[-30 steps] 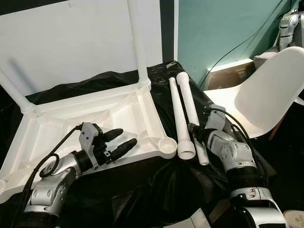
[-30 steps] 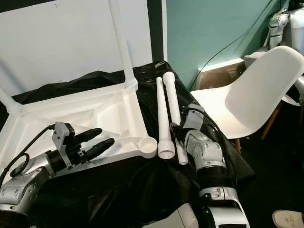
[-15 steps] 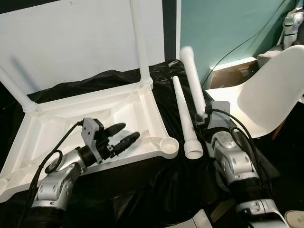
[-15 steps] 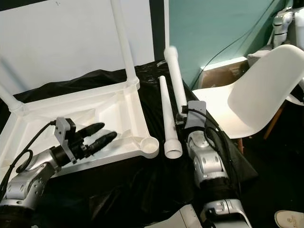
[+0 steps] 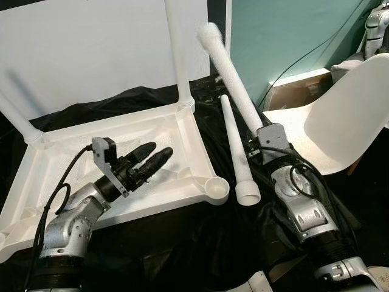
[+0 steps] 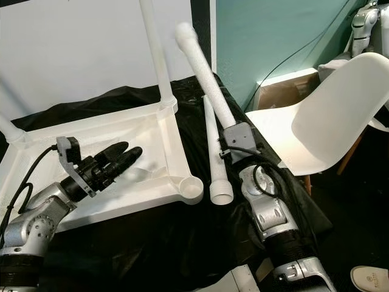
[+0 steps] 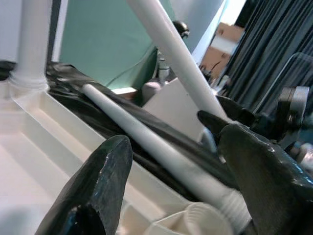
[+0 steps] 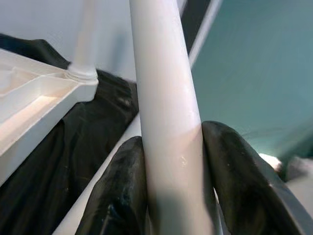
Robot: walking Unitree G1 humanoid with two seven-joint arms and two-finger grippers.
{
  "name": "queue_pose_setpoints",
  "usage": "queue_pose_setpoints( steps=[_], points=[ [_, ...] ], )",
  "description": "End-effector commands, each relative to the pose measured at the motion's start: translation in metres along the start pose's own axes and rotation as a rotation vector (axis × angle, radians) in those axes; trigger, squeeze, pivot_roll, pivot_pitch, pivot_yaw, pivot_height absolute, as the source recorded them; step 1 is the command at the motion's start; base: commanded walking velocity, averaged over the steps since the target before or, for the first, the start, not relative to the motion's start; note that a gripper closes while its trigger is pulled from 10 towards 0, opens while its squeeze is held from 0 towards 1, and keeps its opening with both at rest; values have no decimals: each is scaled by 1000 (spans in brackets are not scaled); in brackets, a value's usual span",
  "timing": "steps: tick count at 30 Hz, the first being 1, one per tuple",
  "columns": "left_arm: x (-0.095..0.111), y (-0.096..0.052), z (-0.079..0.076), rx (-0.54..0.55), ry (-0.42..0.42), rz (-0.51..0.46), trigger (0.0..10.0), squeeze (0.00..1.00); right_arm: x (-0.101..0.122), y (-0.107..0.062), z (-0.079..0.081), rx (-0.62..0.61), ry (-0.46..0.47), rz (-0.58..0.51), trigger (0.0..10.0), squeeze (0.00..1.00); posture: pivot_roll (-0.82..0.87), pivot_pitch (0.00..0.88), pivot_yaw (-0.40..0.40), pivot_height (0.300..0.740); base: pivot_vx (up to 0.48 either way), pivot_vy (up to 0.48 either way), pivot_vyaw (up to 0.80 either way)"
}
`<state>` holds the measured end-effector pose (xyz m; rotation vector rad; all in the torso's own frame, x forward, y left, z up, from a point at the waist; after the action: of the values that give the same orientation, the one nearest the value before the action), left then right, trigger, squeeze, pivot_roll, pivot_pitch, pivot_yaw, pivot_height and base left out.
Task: Building children table
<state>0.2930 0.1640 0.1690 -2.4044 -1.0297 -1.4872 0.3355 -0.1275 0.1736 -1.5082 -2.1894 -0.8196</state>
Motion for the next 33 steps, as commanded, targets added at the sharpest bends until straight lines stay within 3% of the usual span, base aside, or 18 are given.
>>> queue_pose_setpoints(
  steps=[1, 3, 4, 5, 6, 7, 8, 9, 11, 12, 23, 29, 30, 31, 32, 33],
  points=[
    [4, -1, 0, -10, -37, -29, 10000, 0, 17, 1, -1, 6, -98, -131, 0, 0, -88, 0, 95, 740, 0, 0, 0],
    [4, -1, 0, -10, -37, -29, 10000, 0, 17, 1, -1, 6, -98, -131, 0, 0, -88, 0, 95, 740, 0, 0, 0],
    [5, 1, 1, -5, -40, -56, 10000, 0, 21, 0, 0, 25, -155, -180, 0, 0, -89, 0, 93, 740, 0, 0, 0],
    [11, 4, 3, -6, -70, -118, 10000, 1000, 25, -1, 3, 50, -215, -236, 0, 0, -90, 0, 91, 740, 0, 0, 0],
    [11, 4, 3, -6, -70, -118, 10000, 1000, 25, -1, 3, 50, -215, -236, 0, 0, -90, 0, 91, 740, 0, 0, 0],
    [19, 8, 5, -3, -110, -189, 10000, 1000, 31, -4, 9, 81, -299, -308, 0, 0, -91, 0, 91, 740, 0, 0, 0],
    [19, 8, 5, -3, -110, -189, 10000, 1000, 31, -4, 9, 81, -299, -308, 0, 0, -91, 0, 91, 740, 0, 0, 0],
    [27, 12, 7, 6, -154, -255, 10000, 1000, 36, -7, 15, 111, -365, -371, 0, 0, -90, 0, 91, 740, 0, 0, 0],
    [33, 17, 10, 18, -189, -301, 10000, 941, 38, -10, 20, 135, -406, -415, 0, 0, -89, 0, 90, 740, 0, 0, 0],
    [35, 20, 11, 23, -209, -326, 10000, 0, 40, -13, 24, 150, -431, -446, 0, 0, -88, 0, 89, 740, 0, 0, 0],
    [37, 39, 17, 106, -225, -339, 10000, 0, 43, -22, 35, 181, -520, -581, 0, 0, -85, 0, 91, 740, 0, 0, 0],
    [42, 42, 17, 118, -226, -373, 10000, 0, 41, -27, 42, 207, -533, -606, 0, 0, -83, 0, 91, 740, 0, 0, 0],
    [46, 43, 15, 101, -223, -397, 902, 0, 38, -29, 44, 211, -525, -600, 0, 0, -81, 0, 90, 740, 0, 0, 0],
    [50, 43, 13, 91, -217, -418, 0, 0, 35, -29, 44, 206, -510, -582, 0, 0, -80, 0, 90, 740, 0, 0, 0],
    [54, 43, 9, 65, -197, -441, 0, 0, 33, -26, 42, 185, -483, -550, 4824, 0, -81, 0, 91, 740, 0, 0, 0],
    [54, 43, 9, 65, -197, -441, 0, 0, 33, -26, 42, 185, -483, -550, 4824, 0, -81, 0, 91, 740, 0, 0, 0]
  ],
)
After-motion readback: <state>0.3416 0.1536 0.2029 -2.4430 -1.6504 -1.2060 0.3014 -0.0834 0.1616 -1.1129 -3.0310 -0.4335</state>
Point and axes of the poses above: a point about 5 cm out from each wrist's last joint towards the gripper, its own y axis pointing out of the wrist towards the gripper, its own x axis along the axis of the wrist's last joint, z = x × y, the point moved 2 cm from there along y, pointing out of the wrist towards the gripper, and after that the axes turned 11 degrees about -y, right-handed, at the moved point
